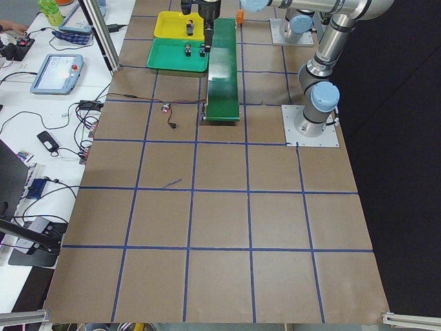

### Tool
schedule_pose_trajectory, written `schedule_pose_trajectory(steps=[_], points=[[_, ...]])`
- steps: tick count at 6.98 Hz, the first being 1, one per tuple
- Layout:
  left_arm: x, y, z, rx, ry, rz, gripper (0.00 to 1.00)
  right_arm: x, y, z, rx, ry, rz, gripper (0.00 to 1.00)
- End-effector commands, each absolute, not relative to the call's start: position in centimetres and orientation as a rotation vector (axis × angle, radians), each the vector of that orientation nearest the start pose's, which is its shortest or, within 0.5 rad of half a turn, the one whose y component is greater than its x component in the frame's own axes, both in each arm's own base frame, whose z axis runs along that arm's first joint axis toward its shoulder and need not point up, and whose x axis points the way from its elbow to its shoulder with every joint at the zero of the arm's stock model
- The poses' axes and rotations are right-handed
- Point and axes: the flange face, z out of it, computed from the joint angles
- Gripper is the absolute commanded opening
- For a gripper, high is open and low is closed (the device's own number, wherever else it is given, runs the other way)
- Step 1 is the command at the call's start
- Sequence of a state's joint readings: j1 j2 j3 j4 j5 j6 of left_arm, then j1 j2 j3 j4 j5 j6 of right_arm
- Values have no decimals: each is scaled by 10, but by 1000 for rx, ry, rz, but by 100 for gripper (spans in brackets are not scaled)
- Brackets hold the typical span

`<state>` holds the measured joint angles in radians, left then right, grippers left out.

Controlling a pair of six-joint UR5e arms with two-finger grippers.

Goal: Sort buttons by color to trays

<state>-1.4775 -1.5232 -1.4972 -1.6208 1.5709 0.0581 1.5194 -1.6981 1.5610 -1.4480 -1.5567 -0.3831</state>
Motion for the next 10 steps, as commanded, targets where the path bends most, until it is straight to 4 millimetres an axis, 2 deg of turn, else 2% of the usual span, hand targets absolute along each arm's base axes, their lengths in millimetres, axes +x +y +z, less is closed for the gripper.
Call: schedule_pose_trajectory(steps=[1,2,4,10], points=[[-89,-486,542,-55,3138,-111,100,120,-437,545,-24,3051,-43,100],[-90,-486,542,-55,3140,-111,100,119,-437,545,82,3059,-38,100],[-89,-486,542,-55,3139,-111,100,119,-437,544,166,3063,-30,100],[-90,-486,541,-55,3145,-110,100,116,-435,547,126,3087,-62,100]])
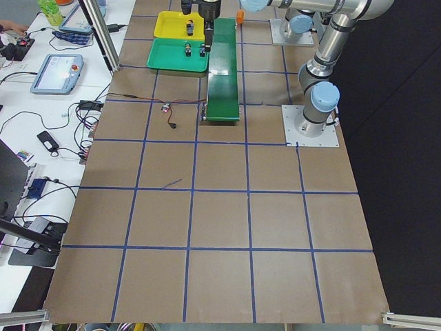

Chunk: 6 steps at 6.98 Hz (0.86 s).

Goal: Sort buttons by color to trays

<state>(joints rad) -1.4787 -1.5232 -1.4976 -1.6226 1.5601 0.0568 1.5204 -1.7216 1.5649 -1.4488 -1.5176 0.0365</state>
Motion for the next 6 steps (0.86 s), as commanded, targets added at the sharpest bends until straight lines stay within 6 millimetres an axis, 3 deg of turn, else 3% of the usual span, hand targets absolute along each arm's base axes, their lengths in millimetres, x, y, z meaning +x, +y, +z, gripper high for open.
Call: schedule_pose_trajectory(steps=[1,2,4,6], points=[[-90,-486,541,-53,3143,-107,100,115,-436,547,133,3086,-63,100],[-90,-486,541,-53,3143,-109,100,114,-439,545,140,3083,-67,100],[-88,-486,542,-55,3141,-111,100,113,-470,523,151,3085,-119,100],[-89,-486,541,-53,3140,-109,100,111,-480,515,125,3103,-106,100]])
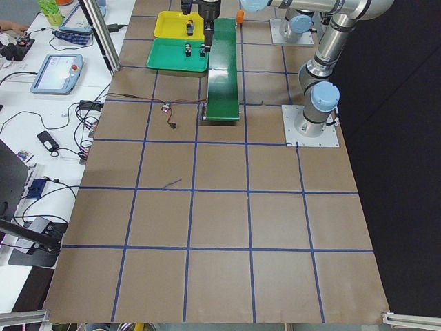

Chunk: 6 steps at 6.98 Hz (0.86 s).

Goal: Sort buttons by color to trays

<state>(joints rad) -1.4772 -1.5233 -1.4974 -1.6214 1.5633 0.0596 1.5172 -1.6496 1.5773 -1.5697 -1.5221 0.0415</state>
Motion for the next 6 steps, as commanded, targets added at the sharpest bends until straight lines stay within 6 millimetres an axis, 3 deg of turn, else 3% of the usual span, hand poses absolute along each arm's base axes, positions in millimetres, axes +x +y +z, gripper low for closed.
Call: schedule_pose_trajectory(steps=[1,3,6], points=[[-88,-487,541,-55,3140,-106,100,110,-484,512,117,3129,-94,100],[-88,-486,541,-57,3140,-109,100,111,-505,518,112,3120,-70,100],[-88,-486,541,-57,3140,-109,100,120,-503,524,93,3089,-62,100]])
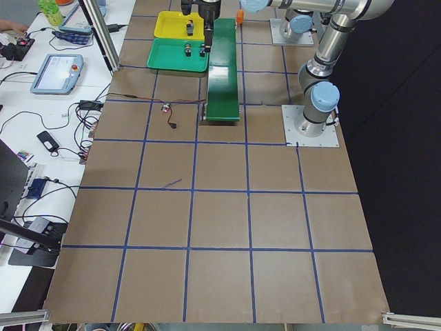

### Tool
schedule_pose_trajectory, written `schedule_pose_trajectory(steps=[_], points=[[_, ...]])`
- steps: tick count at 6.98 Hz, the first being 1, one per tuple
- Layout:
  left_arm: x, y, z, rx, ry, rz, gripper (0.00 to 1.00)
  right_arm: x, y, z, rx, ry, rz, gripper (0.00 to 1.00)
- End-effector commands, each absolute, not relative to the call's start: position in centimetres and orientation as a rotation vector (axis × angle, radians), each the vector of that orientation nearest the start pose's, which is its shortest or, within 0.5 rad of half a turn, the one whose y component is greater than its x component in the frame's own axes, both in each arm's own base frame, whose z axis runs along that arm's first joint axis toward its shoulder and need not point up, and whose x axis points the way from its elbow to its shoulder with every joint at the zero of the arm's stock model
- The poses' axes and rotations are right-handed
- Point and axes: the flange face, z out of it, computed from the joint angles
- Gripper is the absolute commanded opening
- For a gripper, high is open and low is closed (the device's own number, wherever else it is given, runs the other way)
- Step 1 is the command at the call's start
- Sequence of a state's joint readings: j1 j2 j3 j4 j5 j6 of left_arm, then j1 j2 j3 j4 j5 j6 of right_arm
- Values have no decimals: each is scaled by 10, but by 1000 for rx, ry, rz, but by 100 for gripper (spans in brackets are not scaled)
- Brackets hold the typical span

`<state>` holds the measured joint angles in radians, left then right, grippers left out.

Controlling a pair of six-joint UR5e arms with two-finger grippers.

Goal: Sort buttons by color to trays

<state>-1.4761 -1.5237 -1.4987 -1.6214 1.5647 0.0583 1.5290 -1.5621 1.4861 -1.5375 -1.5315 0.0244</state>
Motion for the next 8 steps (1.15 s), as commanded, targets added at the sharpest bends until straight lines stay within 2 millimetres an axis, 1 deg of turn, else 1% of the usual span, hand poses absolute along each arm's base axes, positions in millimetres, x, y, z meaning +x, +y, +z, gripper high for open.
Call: schedule_pose_trajectory(steps=[1,2,8], points=[[-89,-486,541,-55,3140,-109,100,129,-498,521,58,3092,-48,100],[-89,-486,541,-55,3140,-109,100,132,-497,520,37,3101,-50,100],[-89,-486,541,-53,3140,-109,100,131,-497,520,37,3103,-48,100]])
